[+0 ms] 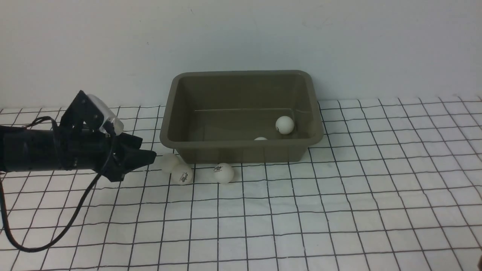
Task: Put the table tennis balls into the box on the white checkered tablecloth.
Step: 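Reach for and grasp a ping pong ball on the table beside the basket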
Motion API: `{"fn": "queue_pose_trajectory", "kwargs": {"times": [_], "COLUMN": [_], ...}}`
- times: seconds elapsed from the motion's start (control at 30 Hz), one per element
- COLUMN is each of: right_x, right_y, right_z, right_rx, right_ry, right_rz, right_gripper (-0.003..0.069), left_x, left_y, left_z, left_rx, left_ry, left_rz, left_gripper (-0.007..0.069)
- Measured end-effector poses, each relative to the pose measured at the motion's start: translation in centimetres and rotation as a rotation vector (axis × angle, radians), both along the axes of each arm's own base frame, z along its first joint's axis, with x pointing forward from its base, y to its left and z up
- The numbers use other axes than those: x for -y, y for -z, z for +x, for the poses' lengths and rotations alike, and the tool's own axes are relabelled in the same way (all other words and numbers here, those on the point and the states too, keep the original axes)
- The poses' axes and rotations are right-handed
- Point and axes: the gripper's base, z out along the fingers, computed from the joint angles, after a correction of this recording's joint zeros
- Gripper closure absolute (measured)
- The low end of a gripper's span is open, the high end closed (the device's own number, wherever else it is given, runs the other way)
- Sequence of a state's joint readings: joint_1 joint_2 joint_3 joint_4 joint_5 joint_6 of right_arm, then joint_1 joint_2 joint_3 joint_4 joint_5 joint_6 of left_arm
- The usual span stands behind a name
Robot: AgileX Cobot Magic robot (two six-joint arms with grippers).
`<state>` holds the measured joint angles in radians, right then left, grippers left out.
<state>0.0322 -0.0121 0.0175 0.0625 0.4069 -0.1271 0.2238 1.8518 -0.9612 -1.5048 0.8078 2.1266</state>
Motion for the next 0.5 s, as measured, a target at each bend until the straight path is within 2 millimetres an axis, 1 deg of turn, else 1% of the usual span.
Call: {"fn": "queue_pose_trajectory", "kwargs": {"times": [0.23, 0.4, 0.5], "right_x": [0.0, 0.0, 0.0], "right_y": [0.0, 0.0, 0.0], "right_z": [0.0, 0.0, 0.0], "right_rx": [0.0, 0.0, 0.0], "right_ry": [0.0, 0.0, 0.0], "right_rz": [0.0, 0.0, 0.0], "right_gripper": [0.0132, 0.0132, 0.0132], "left_x": [0.0, 1.0, 1.0], "left_y": [0.7, 0.4, 0.9], "left_z": [1.8, 3.2, 3.8], "left_rx": [-0.054, -0.093, -0.141], "left_ry": [-0.026, 0.015, 0.024], "left_rz": [-0.035, -0.003, 0.014], "left_gripper": [0.0218, 0.0218, 0.0218]}}
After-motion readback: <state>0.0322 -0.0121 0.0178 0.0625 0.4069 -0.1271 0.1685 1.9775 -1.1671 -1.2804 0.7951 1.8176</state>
